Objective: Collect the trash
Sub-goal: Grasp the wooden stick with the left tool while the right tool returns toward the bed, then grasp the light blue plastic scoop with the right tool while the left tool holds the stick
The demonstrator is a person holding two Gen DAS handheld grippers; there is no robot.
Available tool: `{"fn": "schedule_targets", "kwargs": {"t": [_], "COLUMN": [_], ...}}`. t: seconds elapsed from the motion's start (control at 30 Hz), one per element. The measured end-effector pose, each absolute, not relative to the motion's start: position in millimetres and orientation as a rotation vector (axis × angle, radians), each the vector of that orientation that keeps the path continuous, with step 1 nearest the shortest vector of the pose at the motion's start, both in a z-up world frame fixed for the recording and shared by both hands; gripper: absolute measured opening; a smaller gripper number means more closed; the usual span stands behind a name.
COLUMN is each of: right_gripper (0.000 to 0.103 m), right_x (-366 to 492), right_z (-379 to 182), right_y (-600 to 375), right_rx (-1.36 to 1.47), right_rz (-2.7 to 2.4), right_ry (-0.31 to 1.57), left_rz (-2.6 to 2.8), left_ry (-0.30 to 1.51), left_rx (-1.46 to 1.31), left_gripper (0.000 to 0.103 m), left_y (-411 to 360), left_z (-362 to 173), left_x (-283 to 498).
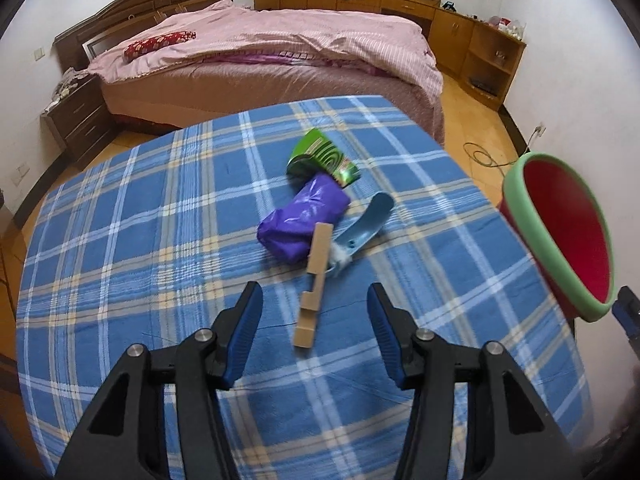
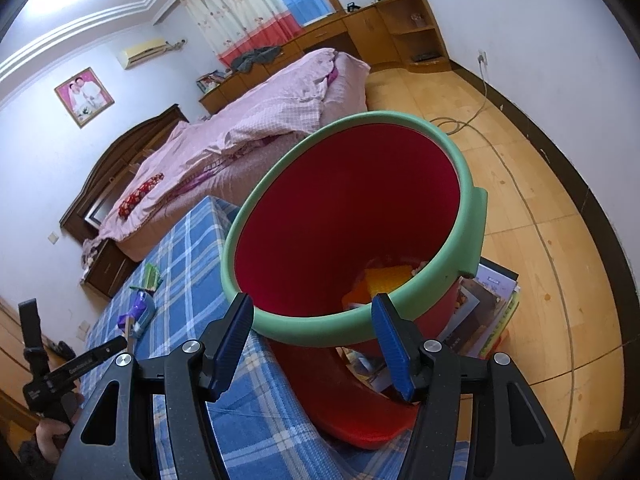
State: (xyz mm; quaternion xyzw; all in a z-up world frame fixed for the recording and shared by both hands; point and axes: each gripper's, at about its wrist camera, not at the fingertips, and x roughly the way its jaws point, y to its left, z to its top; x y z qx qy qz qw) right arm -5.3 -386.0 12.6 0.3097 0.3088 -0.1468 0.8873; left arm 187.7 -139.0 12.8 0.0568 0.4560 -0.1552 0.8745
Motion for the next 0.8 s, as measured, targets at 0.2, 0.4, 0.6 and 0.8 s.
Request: {"fn": "schedule_targets", "kwargs": {"t": [0.2, 0.4, 0.6, 0.8], "right_gripper": [0.063, 0.063, 0.063, 0.063], "right_x": [-3.8, -2.2, -1.0, 8.2], "right_z": [12.7, 13.4, 17.8, 29.4], "right_y": [-384.2, -382.1, -377.5, -363.0], "right_rx": [0.637, 0.640, 0.626, 0.594], "right_rz": [-0.313, -0.315, -0.308, -0.279], "right_ry": [0.644, 0.640, 0.631, 0.621], "left_rz": [-0.316, -0.338, -0.362, -0.371], "left_ry": [1.003, 0.997, 0.997, 0.958], "left_rx": [0.132, 0.133, 0.067, 0.020], "left_gripper": [0.038, 0.013, 0.010, 0.010], "left_y": [-139.0, -139.3, -126.5, -105.6], "left_z": [-4.7, -7.1, -1.0, 16.8], "left_x": [199.6, 199.1, 193.8, 185.6]}}
